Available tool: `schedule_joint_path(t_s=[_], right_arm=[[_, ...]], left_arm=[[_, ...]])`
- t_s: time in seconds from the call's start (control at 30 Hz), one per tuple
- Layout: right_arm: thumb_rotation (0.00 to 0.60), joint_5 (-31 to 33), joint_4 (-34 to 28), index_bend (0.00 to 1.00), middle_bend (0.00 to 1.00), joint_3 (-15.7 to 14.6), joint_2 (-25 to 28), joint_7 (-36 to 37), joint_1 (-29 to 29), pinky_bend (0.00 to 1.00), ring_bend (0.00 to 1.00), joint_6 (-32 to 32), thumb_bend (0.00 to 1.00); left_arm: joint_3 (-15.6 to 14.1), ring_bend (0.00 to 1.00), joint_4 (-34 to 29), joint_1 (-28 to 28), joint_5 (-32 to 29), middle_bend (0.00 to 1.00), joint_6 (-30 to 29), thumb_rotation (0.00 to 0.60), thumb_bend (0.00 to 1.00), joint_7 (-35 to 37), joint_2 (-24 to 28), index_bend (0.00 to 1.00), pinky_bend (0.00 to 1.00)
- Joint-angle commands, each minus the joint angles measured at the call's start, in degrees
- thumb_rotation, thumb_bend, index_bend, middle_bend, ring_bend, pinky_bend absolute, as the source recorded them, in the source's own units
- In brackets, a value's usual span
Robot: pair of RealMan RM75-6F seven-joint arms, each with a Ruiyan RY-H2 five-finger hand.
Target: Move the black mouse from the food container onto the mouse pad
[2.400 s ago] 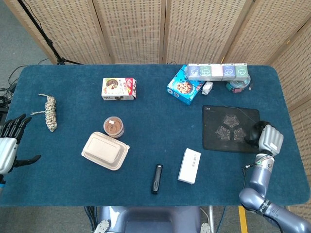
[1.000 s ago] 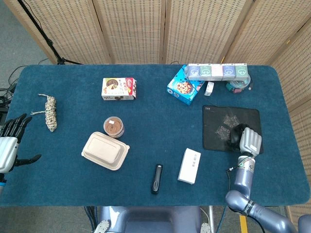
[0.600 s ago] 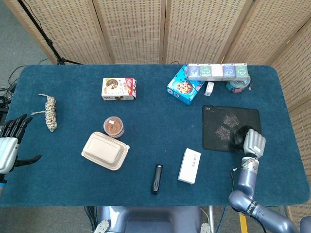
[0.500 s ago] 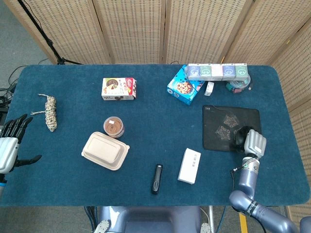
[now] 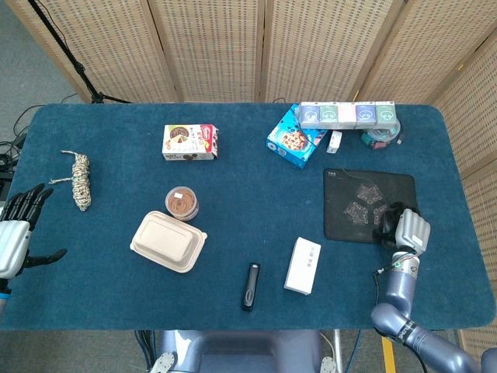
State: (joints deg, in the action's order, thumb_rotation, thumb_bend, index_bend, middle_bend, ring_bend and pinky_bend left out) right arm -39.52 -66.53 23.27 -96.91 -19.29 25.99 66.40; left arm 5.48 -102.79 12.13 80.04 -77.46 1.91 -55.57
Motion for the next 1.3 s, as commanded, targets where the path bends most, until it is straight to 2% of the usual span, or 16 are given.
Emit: schedule_joint_path(t_s=[0.03, 0.33, 0.47, 0.6, 0.7, 0.73, 0.77, 0.83, 0.87, 0.9, 1.0, 1.07, 1.3], right_arm=[[0.600, -0.16, -0.18, 0.24, 0.25, -0.03, 0.04, 0.09, -0.10, 0.18, 0.09, 0.12, 0.64], [0.600, -1.87, -2.46, 0.16, 0.15, -0.04, 0.54, 1.01, -0.53, 0.07, 0.00, 1.45, 0.63], [0.600, -5.19, -8.87, 0.13, 0.12, -0.17, 2.84, 0.82, -1.45, 0.02, 0.00, 5.69, 0.63], [0.600, -5.95, -19.55, 0.08, 0.07, -0.01, 7.03, -1.36, -2.79, 0.00, 0.00, 8.47, 0.61], [0.600, -8.87, -26.62, 0.07, 0.06, -0.68, 10.26, -1.79, -4.04, 0.00, 0.00, 10.93, 0.61], [0.600, -10.00, -28.69, 0.07, 0.06, -1.02, 11.38, -1.66, -4.54, 0.00, 0.00, 11.57, 0.59], [0.600, -11.26, -30.65, 0.07, 0.06, -1.49, 12.60, -1.43, -5.11, 0.00, 0.00, 12.08, 0.53], [0.600, -14.22, -34.66, 0.06, 0.05, -3.00, 15.75, -0.84, -6.67, 0.00, 0.00, 12.95, 0.28], [0.600, -15.68, -36.08, 0.04, 0.03, -3.90, 17.23, -0.59, -7.38, 0.00, 0.00, 13.15, 0.13], [0.600, -17.23, -37.35, 0.02, 0.01, -4.95, 18.79, -0.27, -8.14, 0.00, 0.00, 13.21, 0.04], [0.600, -22.65, -39.78, 0.00, 0.00, -8.82, 23.76, 2.03, -10.68, 0.00, 0.00, 12.70, 0.00], [0.600, -27.97, -40.21, 0.00, 0.00, -12.24, 27.55, 6.48, -13.40, 0.00, 0.00, 12.90, 0.00], [0.600, -40.59, -34.78, 0.00, 0.00, -20.67, 35.51, 20.71, -19.94, 0.00, 0.00, 14.59, 0.00]], left_arm=[[0.00, 0.00, 0.01, -0.01, 0.06, 0.00, -0.06, 0.600, 0.02, 0.01, -0.01, 0.00, 0.00], [-0.04, 0.00, 0.11, -0.06, 0.21, 0.00, -0.12, 0.600, 0.02, 0.23, 0.05, 0.00, 0.00], [-0.05, 0.00, 0.15, 0.00, 0.17, 0.00, 0.01, 0.600, 0.02, 0.06, 0.02, 0.00, 0.00], [-0.22, 0.00, -0.04, -0.01, 0.46, 0.00, -0.08, 0.600, 0.02, -0.52, -0.04, 0.00, 0.00], [-0.46, 0.00, -0.15, -0.13, 0.85, 0.00, -0.23, 0.600, 0.02, -0.82, -0.15, 0.00, 0.00], [-0.53, 0.00, -0.14, -0.16, 0.95, 0.00, -0.27, 0.600, 0.02, -0.97, -0.20, 0.00, 0.00], [-0.60, 0.00, -0.14, -0.18, 1.06, 0.00, -0.32, 0.600, 0.02, -1.14, -0.26, 0.00, 0.00], [-0.82, 0.00, -0.17, -0.31, 1.38, 0.00, -0.51, 0.600, 0.02, -1.57, -0.41, 0.00, 0.00], [-0.94, 0.00, -0.22, -0.40, 1.56, 0.00, -0.64, 0.600, 0.02, -1.76, -0.46, 0.00, 0.00], [-1.08, 0.00, -0.29, -0.54, 1.79, 0.00, -0.85, 0.600, 0.02, -1.94, -0.49, 0.00, 0.00], [-1.68, 0.00, -0.50, -1.36, 2.65, 0.00, -2.03, 0.600, 0.02, -2.25, -0.59, 0.00, 0.00], [-2.29, 0.00, -0.72, -2.47, 3.57, 0.00, -3.63, 0.600, 0.02, -2.10, -0.70, 0.00, 0.00], [-4.17, 0.00, 0.95, -5.13, 5.02, 0.00, -6.16, 0.600, 0.02, -0.57, -1.82, 0.00, 0.00]])
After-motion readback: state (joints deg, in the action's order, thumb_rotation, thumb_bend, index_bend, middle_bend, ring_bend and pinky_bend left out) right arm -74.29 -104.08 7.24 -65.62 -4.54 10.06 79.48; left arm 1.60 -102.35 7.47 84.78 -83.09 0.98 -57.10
